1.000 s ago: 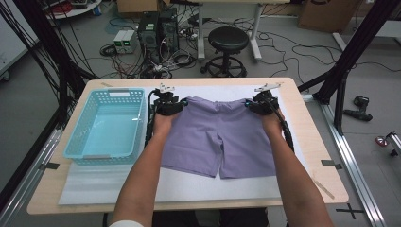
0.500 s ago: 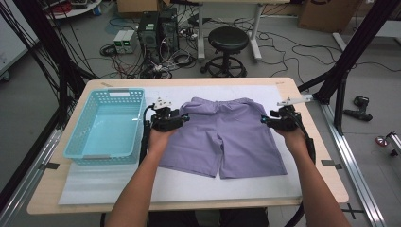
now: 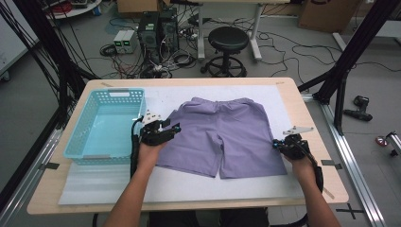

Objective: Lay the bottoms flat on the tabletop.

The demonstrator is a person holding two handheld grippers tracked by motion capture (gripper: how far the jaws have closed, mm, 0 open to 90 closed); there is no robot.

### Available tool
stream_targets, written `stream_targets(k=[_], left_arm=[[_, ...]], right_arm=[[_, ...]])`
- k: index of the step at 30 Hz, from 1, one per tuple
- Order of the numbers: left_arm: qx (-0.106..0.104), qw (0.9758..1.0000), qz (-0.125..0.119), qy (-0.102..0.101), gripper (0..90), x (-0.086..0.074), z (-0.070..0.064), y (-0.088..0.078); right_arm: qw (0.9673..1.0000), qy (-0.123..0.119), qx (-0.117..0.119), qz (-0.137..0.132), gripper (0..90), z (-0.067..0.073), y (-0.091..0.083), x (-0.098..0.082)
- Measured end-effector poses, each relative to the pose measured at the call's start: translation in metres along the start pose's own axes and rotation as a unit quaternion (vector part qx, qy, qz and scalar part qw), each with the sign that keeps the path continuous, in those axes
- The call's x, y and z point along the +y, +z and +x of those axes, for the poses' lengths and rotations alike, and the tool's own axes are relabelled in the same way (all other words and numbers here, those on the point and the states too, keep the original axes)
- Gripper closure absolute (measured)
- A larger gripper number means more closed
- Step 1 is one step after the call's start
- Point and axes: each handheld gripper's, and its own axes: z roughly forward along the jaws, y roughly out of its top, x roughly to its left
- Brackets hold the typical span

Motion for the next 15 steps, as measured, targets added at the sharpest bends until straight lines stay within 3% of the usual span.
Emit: stream_targets(k=[2,4,6,11,14,15], left_arm=[[-0.001,1.0000,0.003,-0.004,50.6,-0.007,-0.002,-0.005],[-0.003,1.0000,0.008,-0.004,50.7,-0.014,-0.005,-0.010],[-0.010,0.9998,0.015,0.001,50.6,-0.021,-0.009,-0.016],[-0.014,0.9992,0.025,0.027,50.6,-0.033,-0.019,-0.031],[-0.013,0.9994,0.020,0.024,50.3,-0.038,-0.022,-0.040],[-0.014,0.9998,0.009,0.014,50.2,-0.041,-0.023,-0.044]], right_arm=[[0.9993,0.000,-0.036,0.002,90.0,0.000,0.000,0.001],[0.9981,0.029,-0.054,-0.010,86.7,-0.002,-0.003,-0.004],[0.9977,0.037,-0.048,-0.029,77.9,-0.001,-0.009,-0.010],[0.9975,0.025,-0.025,-0.061,71.9,0.008,-0.034,-0.026],[0.9971,0.028,-0.008,-0.070,67.7,0.014,-0.049,-0.037],[0.9970,0.030,0.000,-0.071,66.4,0.015,-0.052,-0.040]])
